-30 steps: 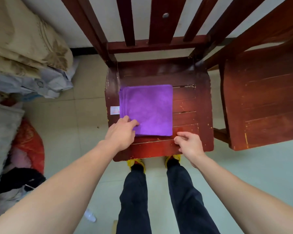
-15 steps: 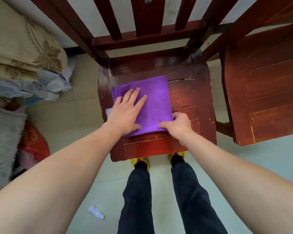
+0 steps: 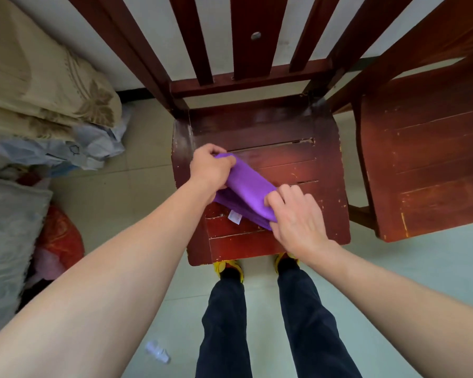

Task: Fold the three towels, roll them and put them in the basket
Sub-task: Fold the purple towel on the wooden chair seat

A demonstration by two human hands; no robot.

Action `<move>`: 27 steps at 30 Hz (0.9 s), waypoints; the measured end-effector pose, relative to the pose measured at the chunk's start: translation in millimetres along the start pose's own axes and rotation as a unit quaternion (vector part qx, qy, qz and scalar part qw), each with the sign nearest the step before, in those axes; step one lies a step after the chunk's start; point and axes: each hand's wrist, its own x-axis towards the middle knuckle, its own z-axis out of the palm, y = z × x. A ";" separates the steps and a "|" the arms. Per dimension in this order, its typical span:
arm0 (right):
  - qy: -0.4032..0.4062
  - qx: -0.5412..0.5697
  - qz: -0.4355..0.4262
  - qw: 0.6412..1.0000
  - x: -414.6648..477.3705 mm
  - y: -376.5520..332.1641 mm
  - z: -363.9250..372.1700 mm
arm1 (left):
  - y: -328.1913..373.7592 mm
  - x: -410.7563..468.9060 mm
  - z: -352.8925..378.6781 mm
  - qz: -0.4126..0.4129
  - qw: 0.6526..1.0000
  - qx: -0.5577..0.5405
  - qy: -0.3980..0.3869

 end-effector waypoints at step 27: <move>-0.214 0.163 0.072 0.961 28.5 24.9 29.2 | -62.9 -7.8 -13.5 0.352 0.746 0.563 -0.057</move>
